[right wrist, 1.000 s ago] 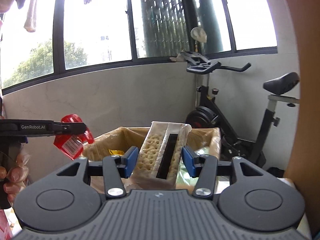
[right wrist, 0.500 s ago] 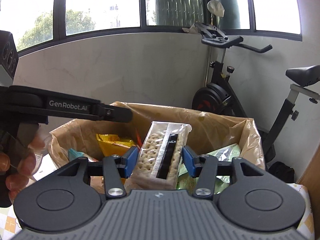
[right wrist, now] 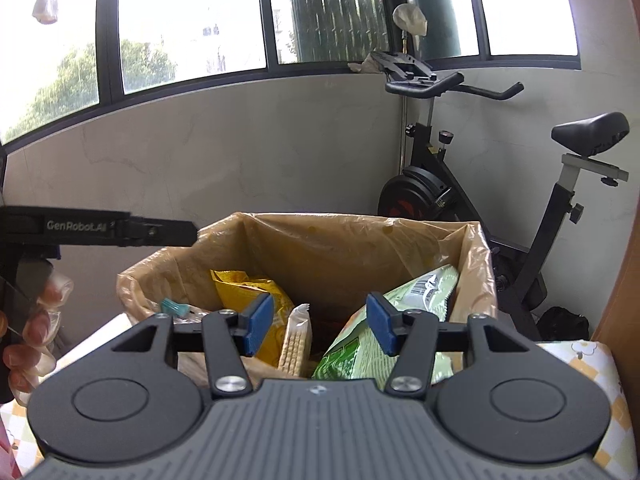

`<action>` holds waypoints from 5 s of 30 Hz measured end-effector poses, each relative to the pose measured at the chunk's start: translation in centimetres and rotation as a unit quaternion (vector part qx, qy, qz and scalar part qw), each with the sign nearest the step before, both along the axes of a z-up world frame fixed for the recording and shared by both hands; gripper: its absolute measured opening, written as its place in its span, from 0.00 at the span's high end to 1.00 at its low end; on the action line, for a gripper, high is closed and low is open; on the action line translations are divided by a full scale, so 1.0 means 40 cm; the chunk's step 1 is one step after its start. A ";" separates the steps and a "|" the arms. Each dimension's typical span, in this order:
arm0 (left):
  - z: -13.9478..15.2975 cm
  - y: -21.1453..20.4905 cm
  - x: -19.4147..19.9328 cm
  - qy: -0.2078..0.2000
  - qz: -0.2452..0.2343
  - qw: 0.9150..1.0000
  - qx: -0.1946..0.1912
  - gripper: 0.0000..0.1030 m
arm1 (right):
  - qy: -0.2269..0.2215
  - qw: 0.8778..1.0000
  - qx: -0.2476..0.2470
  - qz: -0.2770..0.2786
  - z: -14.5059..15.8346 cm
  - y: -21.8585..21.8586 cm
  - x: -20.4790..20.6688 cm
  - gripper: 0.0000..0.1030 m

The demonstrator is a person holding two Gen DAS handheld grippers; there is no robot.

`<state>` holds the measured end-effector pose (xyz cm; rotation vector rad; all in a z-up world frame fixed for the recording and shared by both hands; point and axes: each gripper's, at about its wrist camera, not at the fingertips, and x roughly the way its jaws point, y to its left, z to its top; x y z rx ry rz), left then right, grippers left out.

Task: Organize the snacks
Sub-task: 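Open both tools to drop the packets into the box, then move both open tools back toward the remaining snacks beside the box, then grasp the red candy packet with the left tool while the right tool grasps the clear brown-snack packet, then lift both held packets and carry them over the cardboard box, then open both tools to drop the packets into the box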

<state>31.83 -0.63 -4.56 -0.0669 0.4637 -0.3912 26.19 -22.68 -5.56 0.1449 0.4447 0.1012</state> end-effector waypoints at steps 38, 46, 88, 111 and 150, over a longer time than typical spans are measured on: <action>-0.323 0.191 -0.274 0.137 0.067 0.988 0.036 0.42 | 0.219 0.973 -0.027 0.064 -0.412 0.120 -0.336 0.74; -0.372 0.169 -0.262 0.154 0.056 0.985 0.047 0.42 | 0.187 0.981 -0.025 0.031 -0.409 0.071 -0.263 0.76; -0.481 0.061 -0.296 0.161 0.071 0.980 0.097 0.49 | 0.123 0.992 0.009 -0.024 -0.455 0.032 -0.243 0.76; -0.319 0.095 -0.331 0.078 0.088 0.992 0.047 0.49 | 0.058 0.998 0.015 -0.024 -0.317 0.024 -0.318 0.76; -0.016 -0.074 0.038 -0.017 0.007 1.000 0.017 0.29 | 0.031 0.999 -0.012 -0.024 -0.036 -0.010 0.053 0.70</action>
